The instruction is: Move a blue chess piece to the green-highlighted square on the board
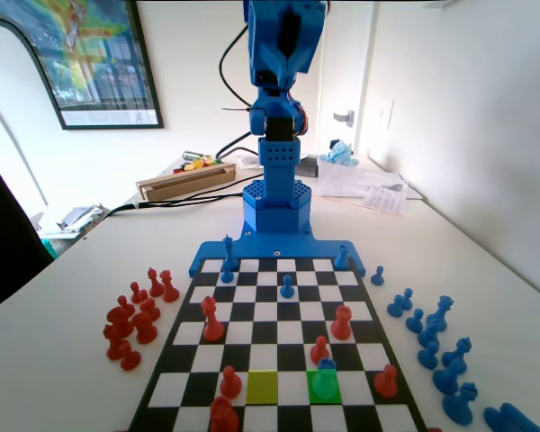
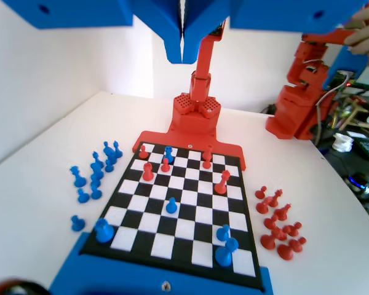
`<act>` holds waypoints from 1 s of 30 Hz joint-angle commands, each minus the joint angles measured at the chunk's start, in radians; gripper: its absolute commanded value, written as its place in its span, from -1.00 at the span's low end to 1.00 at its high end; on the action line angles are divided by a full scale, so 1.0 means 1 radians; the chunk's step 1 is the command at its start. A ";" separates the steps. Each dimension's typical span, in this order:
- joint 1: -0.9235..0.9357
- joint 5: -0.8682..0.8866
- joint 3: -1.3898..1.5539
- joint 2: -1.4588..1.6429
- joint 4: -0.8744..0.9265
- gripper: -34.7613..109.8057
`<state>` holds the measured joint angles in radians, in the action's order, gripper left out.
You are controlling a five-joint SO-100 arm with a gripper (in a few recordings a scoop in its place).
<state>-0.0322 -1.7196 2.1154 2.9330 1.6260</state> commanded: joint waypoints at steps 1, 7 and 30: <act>-0.011 -0.021 0.032 0.060 -0.021 -0.51; 0.023 -0.044 0.063 0.086 -0.046 -0.51; 0.071 -0.023 0.067 0.123 -0.055 -0.50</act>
